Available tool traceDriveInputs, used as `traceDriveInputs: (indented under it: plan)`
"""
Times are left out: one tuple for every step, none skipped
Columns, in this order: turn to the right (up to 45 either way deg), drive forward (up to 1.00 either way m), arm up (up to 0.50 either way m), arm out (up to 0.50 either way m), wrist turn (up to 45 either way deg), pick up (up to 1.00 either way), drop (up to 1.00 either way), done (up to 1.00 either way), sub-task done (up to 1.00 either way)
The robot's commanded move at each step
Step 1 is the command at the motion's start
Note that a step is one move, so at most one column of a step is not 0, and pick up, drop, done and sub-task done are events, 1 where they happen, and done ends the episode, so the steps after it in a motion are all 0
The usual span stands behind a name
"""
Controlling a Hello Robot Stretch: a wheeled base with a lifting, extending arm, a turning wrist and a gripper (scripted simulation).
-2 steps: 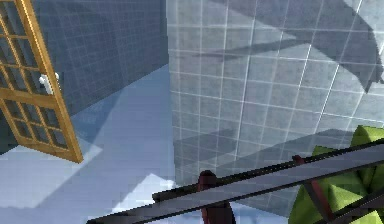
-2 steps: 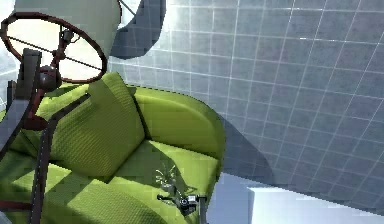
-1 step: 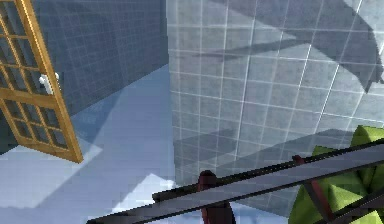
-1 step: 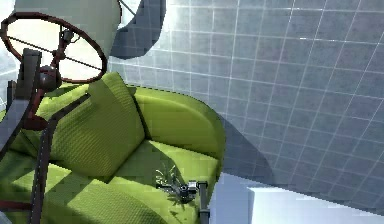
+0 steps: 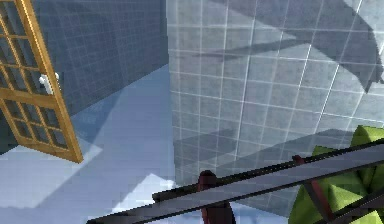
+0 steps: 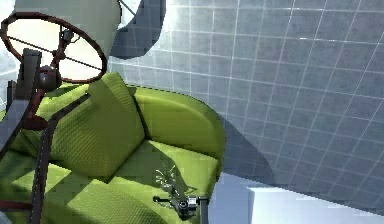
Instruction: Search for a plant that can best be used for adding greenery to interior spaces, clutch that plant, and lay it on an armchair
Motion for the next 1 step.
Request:
traceDriveInputs:
  plan:
    - [0.0,0.00,0.00,0.00,0.0,0.00,0.00,1.00,0.00]
